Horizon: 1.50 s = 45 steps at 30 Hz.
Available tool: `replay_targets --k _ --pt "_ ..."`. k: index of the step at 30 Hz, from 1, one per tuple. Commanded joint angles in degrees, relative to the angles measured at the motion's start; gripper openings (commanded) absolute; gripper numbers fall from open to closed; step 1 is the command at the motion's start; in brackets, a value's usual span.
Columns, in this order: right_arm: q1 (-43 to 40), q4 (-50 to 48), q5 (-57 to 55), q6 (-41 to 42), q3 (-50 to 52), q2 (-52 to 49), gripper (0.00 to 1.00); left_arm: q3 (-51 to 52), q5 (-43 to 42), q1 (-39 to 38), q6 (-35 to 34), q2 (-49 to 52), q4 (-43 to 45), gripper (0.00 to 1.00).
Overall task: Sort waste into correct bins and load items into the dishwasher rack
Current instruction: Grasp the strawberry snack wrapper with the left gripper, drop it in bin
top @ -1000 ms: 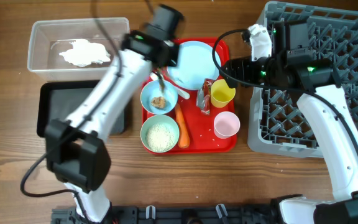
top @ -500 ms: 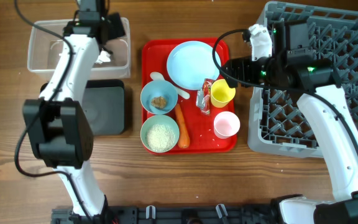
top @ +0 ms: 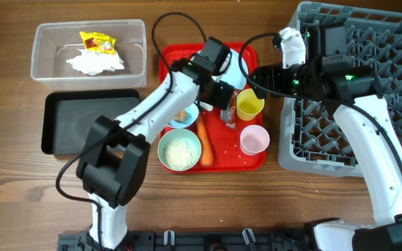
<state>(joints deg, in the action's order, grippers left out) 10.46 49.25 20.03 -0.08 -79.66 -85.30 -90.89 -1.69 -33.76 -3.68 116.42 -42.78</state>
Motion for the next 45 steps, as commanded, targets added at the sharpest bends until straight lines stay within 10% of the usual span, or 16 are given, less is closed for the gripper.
replay_targets --k 1,12,21,35,40,45 --pt "0.0 0.6 -0.8 0.3 -0.6 -0.6 0.96 1.6 -2.4 -2.1 9.0 0.9 0.3 0.86" --pt "0.0 0.9 -0.8 0.2 -0.6 -0.6 0.96 9.9 -7.9 -4.2 14.0 0.9 8.2 0.83" --pt "0.0 0.9 -0.8 0.2 -0.6 -0.6 0.96 10.1 -9.9 -4.4 13.3 0.9 9.6 0.52" --pt "0.0 0.9 -0.8 0.2 -0.6 -0.6 0.96 10.1 -14.2 -4.4 13.4 2.2 12.7 0.4" --pt "0.0 1.0 -0.8 0.3 -0.6 -0.6 0.96 10.1 -14.2 -4.4 13.3 2.3 12.8 0.04" --pt "0.0 1.0 -0.8 0.2 -0.6 -0.6 0.96 10.1 -11.7 -4.3 10.6 1.7 12.3 0.04"
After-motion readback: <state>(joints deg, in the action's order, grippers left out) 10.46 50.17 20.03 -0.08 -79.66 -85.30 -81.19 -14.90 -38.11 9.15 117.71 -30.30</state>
